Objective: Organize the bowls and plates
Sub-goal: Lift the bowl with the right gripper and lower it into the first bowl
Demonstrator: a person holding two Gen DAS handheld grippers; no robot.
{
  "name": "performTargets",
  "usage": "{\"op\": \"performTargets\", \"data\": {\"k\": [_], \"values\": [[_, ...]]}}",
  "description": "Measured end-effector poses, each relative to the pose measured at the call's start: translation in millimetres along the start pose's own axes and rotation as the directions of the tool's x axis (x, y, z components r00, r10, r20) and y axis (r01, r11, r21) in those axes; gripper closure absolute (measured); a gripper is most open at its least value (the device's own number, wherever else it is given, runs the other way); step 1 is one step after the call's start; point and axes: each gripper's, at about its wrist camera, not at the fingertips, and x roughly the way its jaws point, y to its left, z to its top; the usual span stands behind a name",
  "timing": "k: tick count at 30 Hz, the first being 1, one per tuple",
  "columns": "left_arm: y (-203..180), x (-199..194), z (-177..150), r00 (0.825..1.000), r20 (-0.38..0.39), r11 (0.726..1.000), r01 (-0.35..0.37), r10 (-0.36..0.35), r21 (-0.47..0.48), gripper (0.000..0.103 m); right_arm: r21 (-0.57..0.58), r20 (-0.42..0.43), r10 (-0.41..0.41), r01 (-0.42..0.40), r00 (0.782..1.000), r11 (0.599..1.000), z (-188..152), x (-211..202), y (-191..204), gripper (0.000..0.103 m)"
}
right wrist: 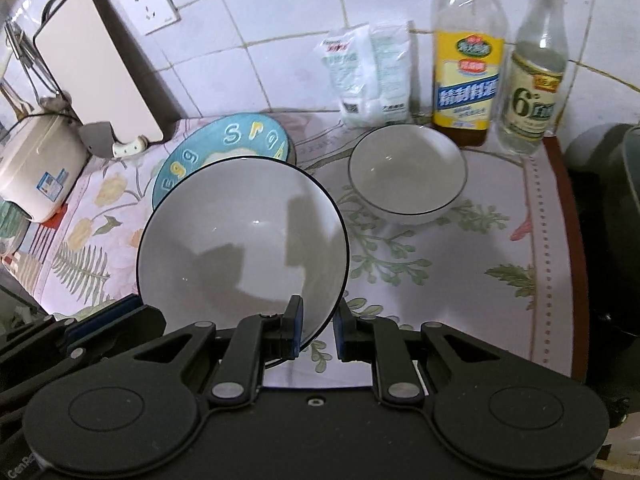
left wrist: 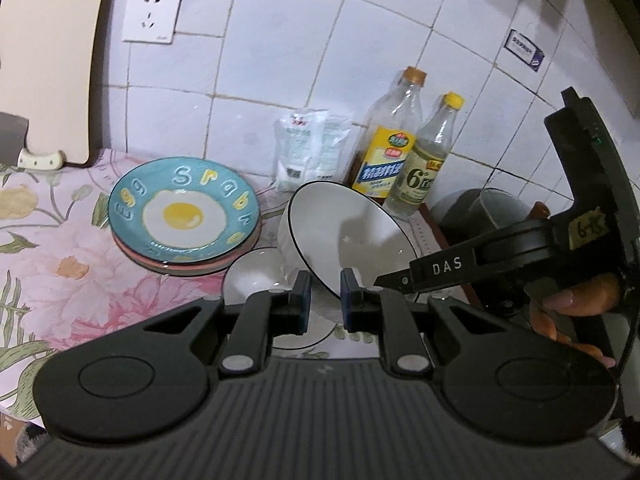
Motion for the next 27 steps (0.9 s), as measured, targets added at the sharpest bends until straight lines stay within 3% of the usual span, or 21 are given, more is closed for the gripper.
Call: {"op": "performTargets", "data": {"k": [4,7,8,9,10,11,13,14,16,19,21,24,27], "values": [[10.9,8.6,-3.0,1.000,-0.015,1.000,-0.004,0.004,-0.010,0.089,0.000,-0.029,0.002,-0.002,1.000,1.000,3.7,17.7,3.2,0.083],[15.9,12.9,-5.0,1.000,0.018,1.000,0.002,-0.003,0.029,0.089,0.035,-0.064,0.033,-0.030,0.997,0.999,7.8,30.5,-0.7,0.082],[17.9,13.2,-4.9,0.999,0.023,0.999,0.027,-0.028,0.035,0.091,0.045,-0.076,0.043,-0.039,0.996,0.998,9.1,35.1,-2.3,0.082],[19.7,14.8,-3.7,0.995,0.006,0.994,0.101,-0.102,0.031,0.094,0.041,-0.081,0.055,-0.052,0.995,0.998,9.7,38.7,-1.9,0.082],[21.2,19.2,-2.5,0.985,-0.036,0.986,0.166,-0.166,0.002,0.095,0.036,-0.085,0.085,-0.082,0.993,0.996,10.1,41.5,0.1,0.082],[22.2,24.7,-2.1,0.981,-0.073,0.983,0.180,-0.181,-0.024,0.103,0.040,-0.082,0.093,-0.090,0.992,0.995,10.0,42.6,3.2,0.082],[22.3,35.0,-4.8,0.985,-0.079,0.988,0.151,-0.153,-0.024,0.101,-0.011,-0.063,0.070,-0.071,0.996,0.997,8.5,44.5,14.4,0.086],[26.9,43.7,-4.4,0.979,-0.103,0.984,0.168,-0.174,-0.060,0.101,-0.019,-0.063,0.061,-0.062,0.996,0.998,9.4,46.1,17.3,0.087],[33.3,63.4,-6.6,0.971,-0.160,0.982,0.166,-0.179,-0.093,0.102,0.005,-0.084,0.060,-0.060,0.995,0.998,13.8,52.8,12.2,0.089],[40.1,83.2,-8.6,0.969,-0.176,0.981,0.152,-0.171,-0.119,0.102,0.029,-0.071,0.001,0.001,0.997,1.000,19.2,70.9,-0.2,0.088],[38.7,90.5,-7.7,0.962,-0.202,0.980,0.165,-0.184,-0.107,0.102,0.051,-0.079,0.035,-0.031,0.996,0.998,22.3,74.5,-8.3,0.092],[26.6,94.9,-1.6,0.965,-0.209,0.987,0.161,-0.159,-0.010,0.102,0.080,-0.103,0.077,-0.069,0.992,0.994,28.0,73.3,-12.1,0.095],[20.7,94.1,2.9,0.966,-0.223,0.987,0.151,-0.134,0.059,0.102,0.053,-0.084,0.060,-0.055,0.995,0.997,30.5,70.3,-6.7,0.094]]}}
